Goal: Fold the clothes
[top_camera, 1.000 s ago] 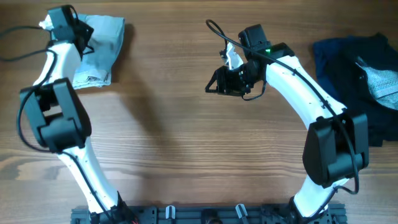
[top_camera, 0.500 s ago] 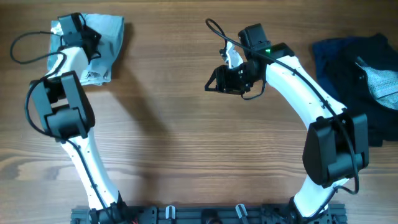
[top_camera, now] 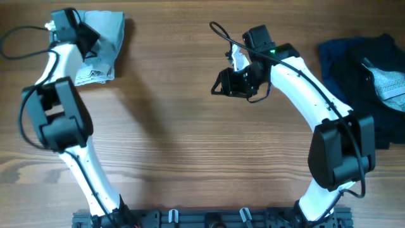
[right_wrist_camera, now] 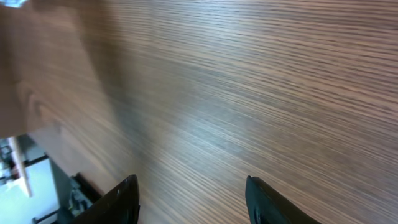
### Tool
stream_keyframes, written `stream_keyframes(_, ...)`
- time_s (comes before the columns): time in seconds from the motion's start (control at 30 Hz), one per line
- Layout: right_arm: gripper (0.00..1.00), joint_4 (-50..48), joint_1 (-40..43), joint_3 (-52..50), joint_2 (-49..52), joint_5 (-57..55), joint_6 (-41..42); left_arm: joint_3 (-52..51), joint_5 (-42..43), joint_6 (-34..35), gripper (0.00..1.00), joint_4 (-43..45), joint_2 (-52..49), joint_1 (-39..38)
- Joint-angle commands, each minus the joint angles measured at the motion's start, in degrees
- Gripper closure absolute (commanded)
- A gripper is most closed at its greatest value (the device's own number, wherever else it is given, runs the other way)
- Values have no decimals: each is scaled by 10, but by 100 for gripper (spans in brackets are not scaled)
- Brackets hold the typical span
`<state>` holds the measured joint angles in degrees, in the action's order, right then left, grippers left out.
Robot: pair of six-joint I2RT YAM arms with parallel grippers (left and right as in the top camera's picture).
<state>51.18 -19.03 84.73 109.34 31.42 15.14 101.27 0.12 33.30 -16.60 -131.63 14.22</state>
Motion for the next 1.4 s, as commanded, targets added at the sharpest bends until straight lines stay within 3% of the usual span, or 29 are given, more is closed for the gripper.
stream_keyframes(0.0,38,25,1,65,-47,-91,0,4,24,-18,7,-49,192,3)
stream_keyframes(0.03,34,50,4,89,-66,-125,0,4,35,-18,0,-81,238,3)
stream_keyframes(0.13,7,115,7,122,-153,-210,0,4,42,-18,0,-228,377,3)
stream_keyframes(0.2,0,142,7,122,-202,-216,0,4,44,-16,0,-298,431,3)
stream_keyframes(0.37,1,233,7,122,-312,-216,1,4,43,-16,0,-427,522,3)
stream_keyframes(0.53,1,309,7,122,-374,-240,15,3,43,-16,0,-501,535,3)
stream_keyframes(1.03,1,325,7,121,-373,-246,16,3,43,-16,0,-510,535,3)
stream_keyframes(1.17,0,277,8,111,-376,-306,14,3,43,-16,0,-510,535,3)
stream_keyframes(1.23,0,206,12,72,-411,-318,-1,3,43,-16,0,-510,535,3)
stream_keyframes(1.37,0,43,91,-142,-572,-307,-2,3,43,-16,0,-510,535,3)
